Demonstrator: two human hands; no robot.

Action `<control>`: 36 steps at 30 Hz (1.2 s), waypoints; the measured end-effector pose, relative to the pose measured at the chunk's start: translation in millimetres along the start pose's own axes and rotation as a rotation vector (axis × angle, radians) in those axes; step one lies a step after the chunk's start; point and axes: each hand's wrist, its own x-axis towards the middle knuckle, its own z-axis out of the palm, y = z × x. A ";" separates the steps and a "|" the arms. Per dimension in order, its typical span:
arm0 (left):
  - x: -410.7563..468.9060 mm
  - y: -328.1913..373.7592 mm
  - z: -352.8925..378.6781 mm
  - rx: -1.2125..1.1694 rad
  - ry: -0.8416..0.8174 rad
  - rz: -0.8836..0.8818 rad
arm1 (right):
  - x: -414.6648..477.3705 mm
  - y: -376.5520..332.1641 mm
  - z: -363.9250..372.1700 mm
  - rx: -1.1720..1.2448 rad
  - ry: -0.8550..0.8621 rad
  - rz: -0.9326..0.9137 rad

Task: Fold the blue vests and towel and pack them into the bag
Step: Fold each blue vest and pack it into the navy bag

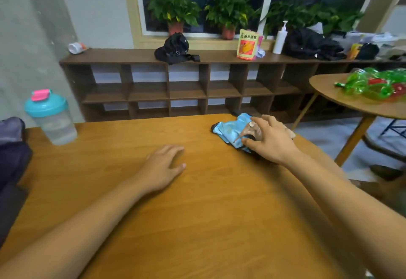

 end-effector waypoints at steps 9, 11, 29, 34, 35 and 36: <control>39.3 33.1 21.8 0.040 -0.025 0.030 | 11.0 26.6 62.0 0.168 0.150 0.013; 51.1 46.2 25.8 0.020 -0.032 0.039 | 13.8 29.5 63.4 0.162 0.145 0.006; 71.4 54.7 49.1 0.071 0.146 0.187 | -5.7 5.6 65.7 0.266 0.072 -0.216; 43.9 18.8 28.0 0.036 0.113 0.159 | 1.4 28.3 61.3 0.139 0.070 -0.064; 37.0 9.7 23.3 0.026 0.106 0.153 | 2.1 31.5 61.4 0.124 0.058 -0.040; 28.5 2.0 18.2 0.016 0.099 0.150 | 2.1 33.1 62.0 0.105 0.046 -0.019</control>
